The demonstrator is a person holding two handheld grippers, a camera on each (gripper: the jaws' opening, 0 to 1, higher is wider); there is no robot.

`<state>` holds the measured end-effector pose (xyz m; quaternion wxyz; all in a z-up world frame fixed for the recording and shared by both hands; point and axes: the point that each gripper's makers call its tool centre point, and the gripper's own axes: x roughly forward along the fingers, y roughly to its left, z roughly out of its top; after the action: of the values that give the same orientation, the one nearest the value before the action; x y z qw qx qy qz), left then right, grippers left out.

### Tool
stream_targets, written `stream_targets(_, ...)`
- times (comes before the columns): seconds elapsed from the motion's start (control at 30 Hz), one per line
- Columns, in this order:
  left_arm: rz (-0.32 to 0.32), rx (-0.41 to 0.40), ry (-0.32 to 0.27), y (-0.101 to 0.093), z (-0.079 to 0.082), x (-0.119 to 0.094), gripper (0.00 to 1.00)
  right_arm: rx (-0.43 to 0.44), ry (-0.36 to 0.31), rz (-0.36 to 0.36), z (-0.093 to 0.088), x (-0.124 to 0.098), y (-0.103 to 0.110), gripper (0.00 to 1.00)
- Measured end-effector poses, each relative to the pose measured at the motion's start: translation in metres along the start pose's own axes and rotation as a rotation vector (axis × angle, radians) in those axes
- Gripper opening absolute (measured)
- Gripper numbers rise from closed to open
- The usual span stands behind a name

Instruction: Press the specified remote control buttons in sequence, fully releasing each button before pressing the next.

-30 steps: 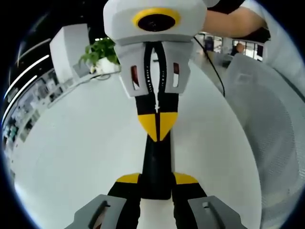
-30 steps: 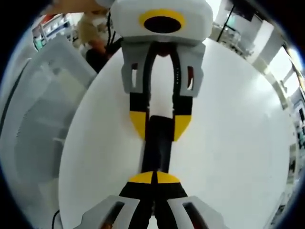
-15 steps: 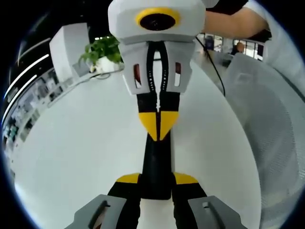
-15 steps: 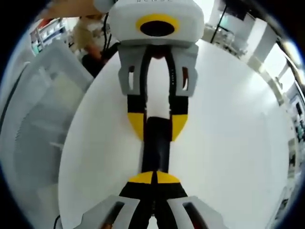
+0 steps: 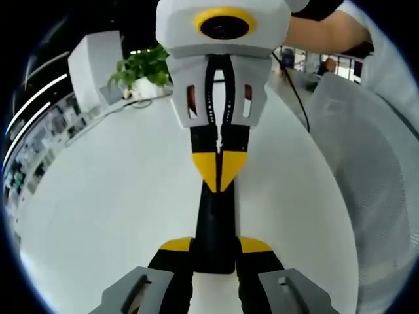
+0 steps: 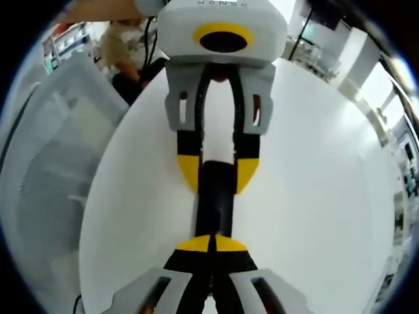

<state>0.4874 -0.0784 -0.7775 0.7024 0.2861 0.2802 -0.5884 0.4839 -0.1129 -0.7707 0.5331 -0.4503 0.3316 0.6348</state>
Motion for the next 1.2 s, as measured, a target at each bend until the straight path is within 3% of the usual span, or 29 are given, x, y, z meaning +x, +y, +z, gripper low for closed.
stream_targets(1.2,0.003,-0.001,0.010,0.000,-0.001,0.001,0.24,-0.019,-0.024,-0.055,0.008,-0.028,0.000,0.00)
